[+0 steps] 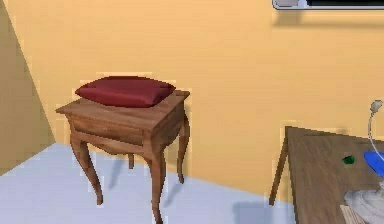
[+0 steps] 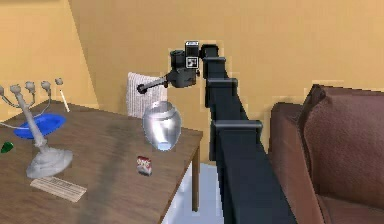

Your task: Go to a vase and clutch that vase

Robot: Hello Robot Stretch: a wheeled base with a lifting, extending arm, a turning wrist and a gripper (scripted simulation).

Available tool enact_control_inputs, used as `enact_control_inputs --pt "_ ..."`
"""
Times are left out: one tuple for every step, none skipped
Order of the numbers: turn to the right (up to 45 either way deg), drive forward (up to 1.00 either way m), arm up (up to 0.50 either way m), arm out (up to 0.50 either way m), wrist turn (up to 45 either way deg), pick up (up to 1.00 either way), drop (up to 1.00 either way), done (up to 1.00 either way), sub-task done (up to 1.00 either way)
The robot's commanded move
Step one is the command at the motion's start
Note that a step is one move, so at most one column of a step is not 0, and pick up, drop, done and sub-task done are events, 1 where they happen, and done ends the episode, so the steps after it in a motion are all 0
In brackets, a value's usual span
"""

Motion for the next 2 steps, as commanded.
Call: enact_control_inputs --pt "0.0 0.0 -0.28 0.0 0.0 0.0 0.0 0.0 0.0" --pt "0.0 0.0 0.0 0.0 0.0 1.0 0.0 0.0 0.0"
